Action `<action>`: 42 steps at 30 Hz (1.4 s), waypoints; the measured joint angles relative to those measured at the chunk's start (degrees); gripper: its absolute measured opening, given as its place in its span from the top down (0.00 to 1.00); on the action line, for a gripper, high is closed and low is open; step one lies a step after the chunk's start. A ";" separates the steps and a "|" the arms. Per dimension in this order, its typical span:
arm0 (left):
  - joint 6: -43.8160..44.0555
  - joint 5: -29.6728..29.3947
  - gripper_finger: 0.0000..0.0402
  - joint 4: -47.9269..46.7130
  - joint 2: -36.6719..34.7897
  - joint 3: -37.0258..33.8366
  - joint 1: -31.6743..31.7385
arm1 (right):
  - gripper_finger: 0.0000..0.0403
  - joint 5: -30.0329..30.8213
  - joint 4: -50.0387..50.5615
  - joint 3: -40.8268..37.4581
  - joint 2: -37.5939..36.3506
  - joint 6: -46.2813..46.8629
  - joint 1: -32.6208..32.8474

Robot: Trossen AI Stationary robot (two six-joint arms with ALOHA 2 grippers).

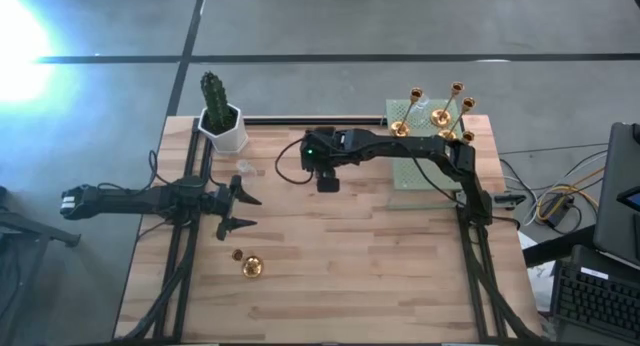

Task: Pick & Place candle stick holders
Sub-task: Put the pink glass candle holder on the shelf

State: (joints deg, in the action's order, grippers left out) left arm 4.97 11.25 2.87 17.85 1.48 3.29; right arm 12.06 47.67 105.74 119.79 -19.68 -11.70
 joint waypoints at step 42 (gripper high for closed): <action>-0.01 0.00 0.27 -0.08 -0.01 -0.01 0.00 | 0.96 1.02 6.41 1.69 5.11 -0.46 -1.82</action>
State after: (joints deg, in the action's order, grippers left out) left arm 4.96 11.25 2.80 17.83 1.46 3.29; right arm 13.08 54.08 107.43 124.90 -20.13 -13.52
